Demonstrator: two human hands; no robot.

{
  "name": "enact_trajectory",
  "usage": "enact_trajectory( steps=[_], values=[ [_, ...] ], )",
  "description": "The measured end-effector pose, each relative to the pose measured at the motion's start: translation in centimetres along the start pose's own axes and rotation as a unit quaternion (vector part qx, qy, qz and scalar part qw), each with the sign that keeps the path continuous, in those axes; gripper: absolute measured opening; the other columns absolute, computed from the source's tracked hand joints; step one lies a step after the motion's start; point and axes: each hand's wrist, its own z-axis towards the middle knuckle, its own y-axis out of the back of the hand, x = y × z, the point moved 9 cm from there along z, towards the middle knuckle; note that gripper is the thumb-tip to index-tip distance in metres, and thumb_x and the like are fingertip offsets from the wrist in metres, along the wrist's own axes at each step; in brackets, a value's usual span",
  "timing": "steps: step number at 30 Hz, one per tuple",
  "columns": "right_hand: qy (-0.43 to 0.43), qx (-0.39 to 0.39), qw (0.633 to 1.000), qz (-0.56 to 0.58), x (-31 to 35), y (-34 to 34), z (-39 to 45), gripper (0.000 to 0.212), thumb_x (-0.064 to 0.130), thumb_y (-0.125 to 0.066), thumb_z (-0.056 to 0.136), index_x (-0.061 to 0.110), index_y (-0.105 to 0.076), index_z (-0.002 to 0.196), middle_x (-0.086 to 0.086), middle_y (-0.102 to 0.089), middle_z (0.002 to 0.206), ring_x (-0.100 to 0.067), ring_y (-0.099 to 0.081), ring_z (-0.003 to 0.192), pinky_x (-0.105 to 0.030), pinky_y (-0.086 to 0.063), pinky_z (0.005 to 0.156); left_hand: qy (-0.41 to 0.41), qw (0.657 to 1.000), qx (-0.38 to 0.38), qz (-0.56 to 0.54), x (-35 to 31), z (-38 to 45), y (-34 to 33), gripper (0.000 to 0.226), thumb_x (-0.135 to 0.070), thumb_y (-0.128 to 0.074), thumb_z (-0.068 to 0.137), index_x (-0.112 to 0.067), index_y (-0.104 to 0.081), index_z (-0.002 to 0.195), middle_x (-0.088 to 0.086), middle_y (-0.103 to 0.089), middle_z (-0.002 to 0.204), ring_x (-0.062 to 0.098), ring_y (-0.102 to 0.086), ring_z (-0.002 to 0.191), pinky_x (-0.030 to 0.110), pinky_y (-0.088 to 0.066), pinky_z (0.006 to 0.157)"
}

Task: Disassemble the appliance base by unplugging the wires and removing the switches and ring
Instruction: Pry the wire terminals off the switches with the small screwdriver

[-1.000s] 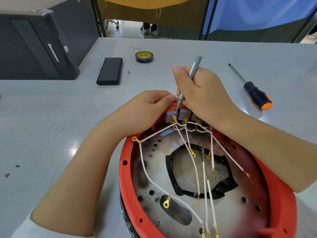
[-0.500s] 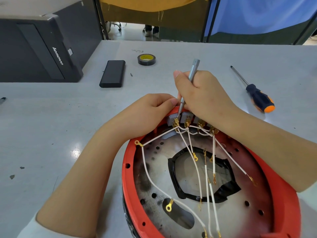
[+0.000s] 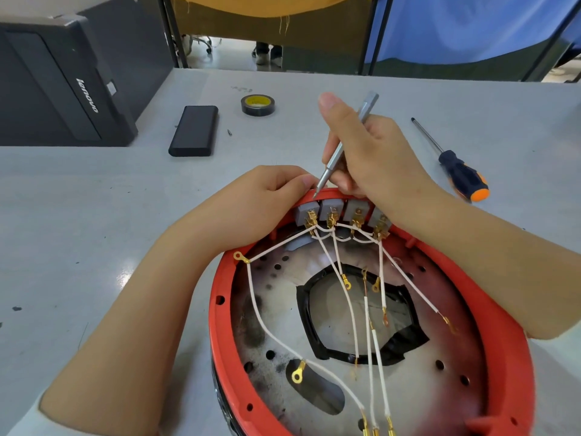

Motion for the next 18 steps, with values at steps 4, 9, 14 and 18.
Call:
enact_trajectory(
  steps=[4, 9, 14, 18],
  values=[
    [0.000, 0.059, 0.996, -0.064, 0.8, -0.6, 0.3, 0.049, 0.037, -0.039, 0.102, 0.013, -0.054, 0.062, 0.004, -0.045, 0.034, -0.004, -0.040, 0.030, -0.010, -0.034, 0.038, 0.002, 1.000, -0.004, 0.006, 0.1, 0.0, 0.0, 0.032, -0.043, -0.034, 0.100, -0.037, -0.066, 0.099, -0.001, -0.069, 0.092, 0.016, -0.061, 0.084, 0.024, -0.049, 0.079],
    [0.033, 0.023, 0.998, -0.058, 0.5, -0.7, 0.4, 0.043, 0.026, -0.042, 0.102, 0.012, -0.045, 0.061, 0.012, -0.041, 0.035, -0.002, -0.043, 0.033, -0.008, -0.033, 0.039, 0.002, 1.000, -0.002, -0.002, -0.1, -0.1, 0.0, 0.032, -0.041, -0.034, 0.100, -0.036, -0.066, 0.099, -0.004, -0.070, 0.094, 0.016, -0.063, 0.089, 0.030, -0.048, 0.085],
    [0.045, 0.014, 0.998, -0.028, -0.1, -0.8, 0.5, 0.046, 0.026, -0.040, 0.102, 0.015, -0.046, 0.058, 0.009, -0.041, 0.039, -0.003, -0.044, 0.036, -0.009, -0.033, 0.040, 0.001, 1.000, -0.004, -0.004, -0.1, -0.1, 0.0, 0.032, -0.040, -0.035, 0.100, -0.035, -0.066, 0.099, -0.007, -0.069, 0.093, 0.010, -0.062, 0.088, 0.024, -0.047, 0.082],
    [0.049, 0.024, 0.997, -0.058, -0.4, -1.3, 0.7, 0.048, 0.028, -0.039, 0.102, 0.019, -0.045, 0.056, 0.010, -0.042, 0.039, -0.002, -0.045, 0.037, -0.010, -0.035, 0.043, -0.001, 1.000, -0.005, -0.008, -0.1, -0.1, 0.1, 0.033, -0.040, -0.034, 0.100, -0.032, -0.066, 0.099, -0.005, -0.070, 0.094, 0.013, -0.063, 0.089, 0.028, -0.048, 0.085]
  ],
)
